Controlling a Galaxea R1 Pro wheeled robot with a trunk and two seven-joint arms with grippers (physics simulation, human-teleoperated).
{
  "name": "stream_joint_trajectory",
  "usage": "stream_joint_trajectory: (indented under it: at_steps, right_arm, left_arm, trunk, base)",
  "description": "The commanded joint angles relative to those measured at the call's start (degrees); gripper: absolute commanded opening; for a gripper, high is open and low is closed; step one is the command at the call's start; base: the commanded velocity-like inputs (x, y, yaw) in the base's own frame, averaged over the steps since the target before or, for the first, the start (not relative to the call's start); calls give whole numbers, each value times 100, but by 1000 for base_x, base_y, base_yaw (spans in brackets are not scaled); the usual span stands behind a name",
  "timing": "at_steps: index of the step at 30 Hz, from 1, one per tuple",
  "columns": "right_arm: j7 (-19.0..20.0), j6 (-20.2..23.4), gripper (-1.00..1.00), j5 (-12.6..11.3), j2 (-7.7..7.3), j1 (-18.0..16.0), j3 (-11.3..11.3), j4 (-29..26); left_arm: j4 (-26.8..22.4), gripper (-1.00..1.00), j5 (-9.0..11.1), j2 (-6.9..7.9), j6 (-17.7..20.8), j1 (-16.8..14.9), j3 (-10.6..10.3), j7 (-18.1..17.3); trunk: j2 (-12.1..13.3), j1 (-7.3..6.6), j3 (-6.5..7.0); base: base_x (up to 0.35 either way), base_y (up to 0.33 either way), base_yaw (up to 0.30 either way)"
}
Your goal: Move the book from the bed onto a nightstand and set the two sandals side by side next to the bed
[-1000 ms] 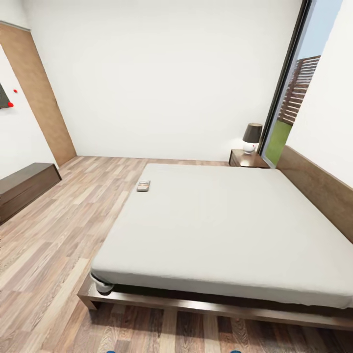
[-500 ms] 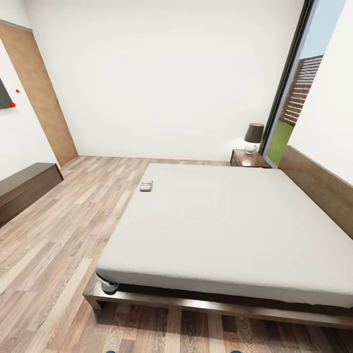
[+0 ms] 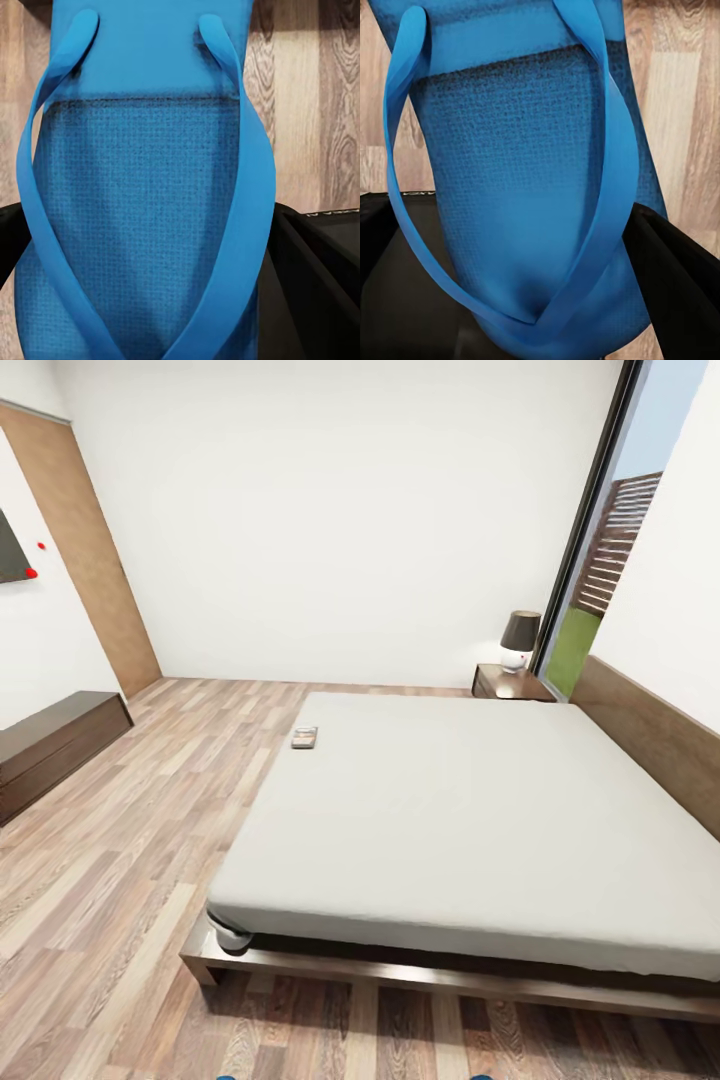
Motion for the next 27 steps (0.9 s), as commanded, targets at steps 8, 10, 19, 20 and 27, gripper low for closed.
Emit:
stream_joint_trajectory:
  at_steps: [8,10,19,20,27]
  right_arm:
    - [31,-10,-100,69,21,-3,-43,-10]
    - [29,-10,-100,89,37,-3,-24,-13]
    - [-126,36,-100,98,68,-3,-19,-19]
    - [-174,41,-100,96,71,-3,-18,-18]
    - [-686,124,-100,100,267,-10,-11,-17]
  left_arm:
    - [-6,-100,29,-5,18,-3,-51,23]
    - [-6,-100,27,-31,73,-7,-51,29]
    - [-95,-100,64,-248,1677,-177,-47,595]
    - [-113,-100,68,-252,1764,-207,-46,614]
    - [-193,-100,94,-297,2057,-443,-19,686]
  trunk:
    - [-11,2,-12]
    - [-11,2,-12]
    - [-11,2,-12]
    - [-11,2,-12]
    - [-11,2,-12]
  base:
    - [-18,17,0]
    - [-3,3,0]
    - [-1,1,0]
    - [0,0,0]
    - [0,0,0]
